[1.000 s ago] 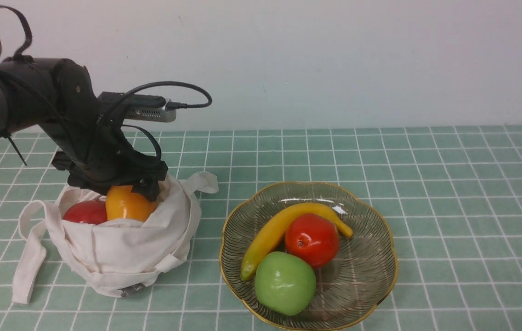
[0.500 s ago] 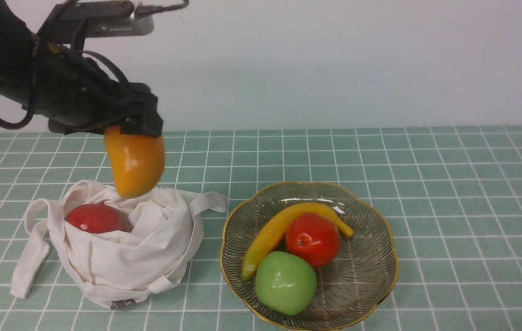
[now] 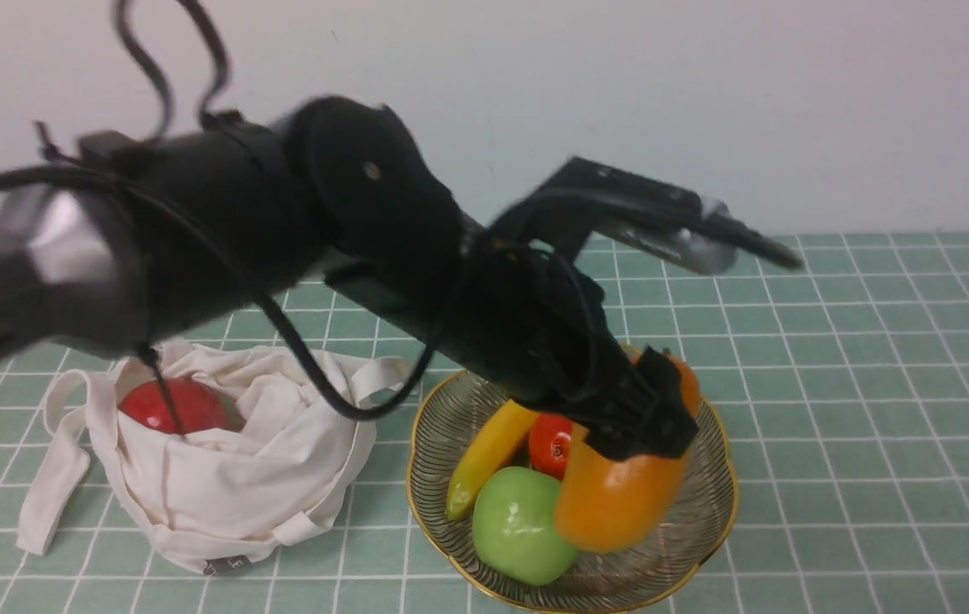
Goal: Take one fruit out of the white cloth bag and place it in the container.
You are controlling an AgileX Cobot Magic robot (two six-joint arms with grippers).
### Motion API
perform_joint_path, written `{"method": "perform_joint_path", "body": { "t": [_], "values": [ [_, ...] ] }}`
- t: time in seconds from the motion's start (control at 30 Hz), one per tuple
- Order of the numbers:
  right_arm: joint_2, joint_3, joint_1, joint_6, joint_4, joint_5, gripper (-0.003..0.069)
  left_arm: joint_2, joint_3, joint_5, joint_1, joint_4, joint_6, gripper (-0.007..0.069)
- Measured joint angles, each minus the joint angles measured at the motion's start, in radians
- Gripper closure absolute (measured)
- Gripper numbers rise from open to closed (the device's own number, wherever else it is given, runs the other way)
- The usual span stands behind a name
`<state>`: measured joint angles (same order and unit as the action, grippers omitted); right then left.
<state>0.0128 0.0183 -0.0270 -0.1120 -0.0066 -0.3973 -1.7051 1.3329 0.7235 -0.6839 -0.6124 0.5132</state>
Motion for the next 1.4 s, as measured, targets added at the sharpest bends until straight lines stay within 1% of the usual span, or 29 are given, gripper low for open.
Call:
{"method": "perform_joint_path", "body": {
  "t": [0.03,0.1,0.3,0.37,0.53,0.63,0.7,0.77,0.87,0.93,0.97,1.0,1.03,1.07,1.13,1.2,1.27,1.33,1.37,1.4],
  "values": [
    [0.000,0.000,0.000,0.000,0.000,0.000,0.0674,-0.046,0.000,-0.052,-0.029,0.000,0.003,0.0069],
    [0.000,0.000,0.000,0.000,0.000,0.000,0.0674,-0.090,0.000,-0.104,-0.049,0.000,0.003,0.0069],
    [0.000,0.000,0.000,0.000,0.000,0.000,0.0674,-0.183,0.000,-0.213,-0.061,0.015,0.004,0.0069],
    [0.000,0.000,0.000,0.000,0.000,0.000,0.0674,-0.191,0.000,-0.217,-0.061,0.025,0.004,0.0058],
    [0.000,0.000,0.000,0.000,0.000,0.000,0.0674,-0.200,0.000,-0.214,-0.061,0.044,0.004,-0.0042],
    [0.000,0.000,0.000,0.000,0.000,0.000,0.0674,-0.200,0.001,-0.204,-0.061,0.045,0.004,-0.0057],
    [0.000,0.000,0.000,0.000,0.000,0.000,0.0674,-0.195,0.003,-0.194,-0.060,0.046,-0.020,-0.0055],
    [0.000,0.000,0.000,0.000,0.000,0.000,0.0674,-0.166,0.005,-0.165,-0.057,0.063,-0.090,-0.0009],
    [0.000,0.000,0.000,0.000,0.000,0.000,0.0674,-0.079,0.005,-0.144,-0.053,0.162,-0.179,0.0144],
    [0.000,0.000,0.000,0.000,0.000,0.000,0.0674,0.011,0.005,-0.129,-0.046,0.278,-0.275,0.0328],
    [0.000,0.000,0.000,0.000,0.000,0.000,0.0674,0.072,0.006,-0.114,-0.042,0.334,-0.329,0.0464],
    [0.000,0.000,0.000,0.000,0.000,0.000,0.0674,0.125,0.006,-0.100,-0.039,0.387,-0.372,0.0532],
    [0.000,0.000,0.000,0.000,0.000,0.000,0.0674,0.135,0.006,-0.100,-0.039,0.387,-0.372,0.0532],
    [0.000,0.000,0.000,0.000,0.000,0.000,0.0674,0.219,0.006,-0.075,-0.038,0.473,-0.440,0.0591],
    [0.000,0.000,0.000,0.000,0.000,0.000,0.0674,0.322,0.004,-0.065,-0.038,0.537,-0.519,0.0620],
    [0.000,0.000,0.000,0.000,0.000,0.000,0.0674,0.372,-0.005,-0.065,-0.038,0.566,-0.552,0.0624],
    [0.000,0.000,0.000,0.000,0.000,0.000,0.0674,0.501,-0.053,-0.068,-0.038,0.612,-0.633,0.0632],
    [0.000,0.000,0.000,0.000,0.000,0.000,0.0674,0.548,-0.083,-0.069,-0.038,0.630,-0.662,0.0632],
    [0.000,0.000,0.000,0.000,0.000,0.000,0.0674,0.595,-0.121,-0.072,-0.038,0.644,-0.690,0.0632],
    [0.000,0.000,0.000,0.000,0.000,0.000,0.0674,0.685,-0.213,-0.080,-0.038,0.670,-0.743,0.0632]
  ]
}}
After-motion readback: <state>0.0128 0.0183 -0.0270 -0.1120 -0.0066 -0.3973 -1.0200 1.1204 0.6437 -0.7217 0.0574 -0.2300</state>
